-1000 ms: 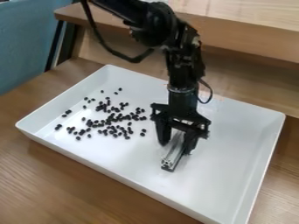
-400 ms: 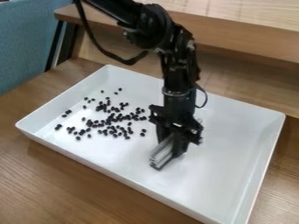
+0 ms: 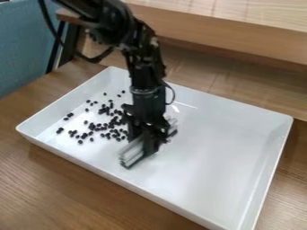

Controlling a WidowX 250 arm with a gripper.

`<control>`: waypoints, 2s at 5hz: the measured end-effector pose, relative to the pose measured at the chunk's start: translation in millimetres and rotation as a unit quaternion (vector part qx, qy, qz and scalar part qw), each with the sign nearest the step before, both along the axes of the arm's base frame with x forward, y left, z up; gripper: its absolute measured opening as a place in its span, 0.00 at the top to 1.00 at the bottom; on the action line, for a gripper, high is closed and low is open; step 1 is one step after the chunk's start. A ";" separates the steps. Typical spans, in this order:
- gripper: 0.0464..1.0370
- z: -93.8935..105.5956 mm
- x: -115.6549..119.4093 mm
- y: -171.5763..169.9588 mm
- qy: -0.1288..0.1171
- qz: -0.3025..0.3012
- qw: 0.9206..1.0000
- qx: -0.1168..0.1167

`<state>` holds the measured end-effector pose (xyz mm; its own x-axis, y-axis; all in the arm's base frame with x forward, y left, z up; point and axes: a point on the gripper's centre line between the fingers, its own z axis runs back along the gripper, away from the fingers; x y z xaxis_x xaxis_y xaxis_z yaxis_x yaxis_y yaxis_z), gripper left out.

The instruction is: Sweep into pile

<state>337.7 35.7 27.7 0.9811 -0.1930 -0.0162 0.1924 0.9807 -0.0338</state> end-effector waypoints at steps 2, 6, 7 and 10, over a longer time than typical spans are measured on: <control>0.64 -0.9 0.5 32.7 -0.036 -0.032 0.999 0.017; 0.64 -0.5 23.4 90.7 -0.032 -0.175 0.983 0.054; 0.64 -1.3 21.2 99.9 -0.036 -0.126 0.990 0.049; 0.64 -1.6 24.1 109.4 -0.072 0.017 0.997 0.038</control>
<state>361.7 145.1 26.0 0.9801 -0.1637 0.1119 0.1570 0.9854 0.0662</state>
